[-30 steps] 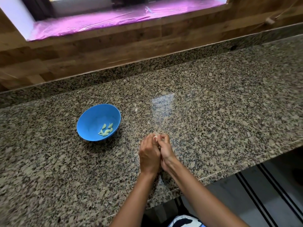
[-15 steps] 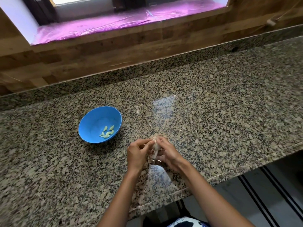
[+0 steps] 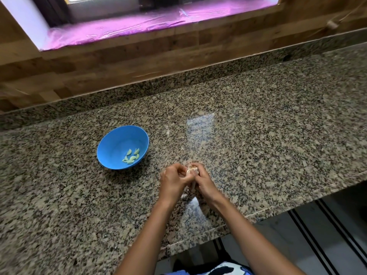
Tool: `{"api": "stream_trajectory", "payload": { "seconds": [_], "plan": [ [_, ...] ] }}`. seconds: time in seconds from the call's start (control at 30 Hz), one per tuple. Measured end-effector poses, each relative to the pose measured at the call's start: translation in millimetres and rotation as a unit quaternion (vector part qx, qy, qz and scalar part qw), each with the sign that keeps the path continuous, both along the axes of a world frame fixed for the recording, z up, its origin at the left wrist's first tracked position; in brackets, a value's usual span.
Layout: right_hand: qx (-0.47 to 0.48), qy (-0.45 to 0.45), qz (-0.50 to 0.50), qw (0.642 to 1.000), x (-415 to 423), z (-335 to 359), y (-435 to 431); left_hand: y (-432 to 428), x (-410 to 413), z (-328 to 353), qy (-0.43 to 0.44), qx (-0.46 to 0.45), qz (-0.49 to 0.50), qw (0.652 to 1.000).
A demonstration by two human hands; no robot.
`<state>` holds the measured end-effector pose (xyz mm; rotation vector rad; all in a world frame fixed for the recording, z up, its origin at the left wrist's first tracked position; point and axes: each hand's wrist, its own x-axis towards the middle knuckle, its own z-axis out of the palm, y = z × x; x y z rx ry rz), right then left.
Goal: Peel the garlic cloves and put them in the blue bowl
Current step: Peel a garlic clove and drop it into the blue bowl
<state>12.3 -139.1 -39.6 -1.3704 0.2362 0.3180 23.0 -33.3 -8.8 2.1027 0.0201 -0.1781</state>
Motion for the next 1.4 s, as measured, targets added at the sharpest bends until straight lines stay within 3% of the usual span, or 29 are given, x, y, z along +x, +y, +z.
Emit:
{"api": "stream_trajectory", "payload": {
  "seconds": [0.13,0.27,0.47,0.7,0.77,0.83,0.9,0.97,1.13,1.2,1.23,1.3,1.4],
  "plan": [
    [0.005,-0.003,-0.028,1.000,1,0,1,-7,-5,-5,-0.037,-0.017,0.038,0.998],
    [0.069,-0.004,-0.083,0.994,4,4,1,-5,-8,-9,-0.061,-0.077,0.089,0.991],
    [0.102,0.068,-0.046,0.991,5,7,-8,6,-11,-14,-0.088,0.003,0.034,0.996],
    [0.092,0.084,-0.043,0.991,3,-2,-20,10,-8,-12,-0.037,-0.061,0.014,0.997],
    [0.045,0.063,-0.060,0.995,2,-2,-18,10,-7,-14,-0.029,-0.083,0.051,0.995],
    [-0.095,0.021,-0.082,0.992,3,-1,-20,10,-3,-15,0.023,-0.161,0.105,0.981],
    [-0.322,-0.032,-0.084,0.942,5,-5,-28,8,1,-11,0.106,-0.275,0.147,0.944],
    [-0.465,-0.072,-0.082,0.879,9,-10,-39,8,5,-7,0.170,-0.352,0.159,0.906],
    [-0.613,-0.075,-0.033,0.786,16,-18,-58,4,12,-7,0.214,-0.376,0.151,0.889],
    [-0.633,-0.130,-0.058,0.761,15,-13,-55,2,13,-7,0.217,-0.373,0.153,0.889],
    [-0.604,-0.167,-0.067,0.776,14,-8,-49,1,13,-8,0.219,-0.378,0.152,0.887],
    [-0.481,-0.185,-0.053,0.855,12,3,-34,-1,14,-8,0.220,-0.390,0.150,0.882],
    [-0.328,-0.096,-0.002,0.940,11,13,-25,-2,14,-9,0.203,-0.361,0.131,0.900]
  ]
}}
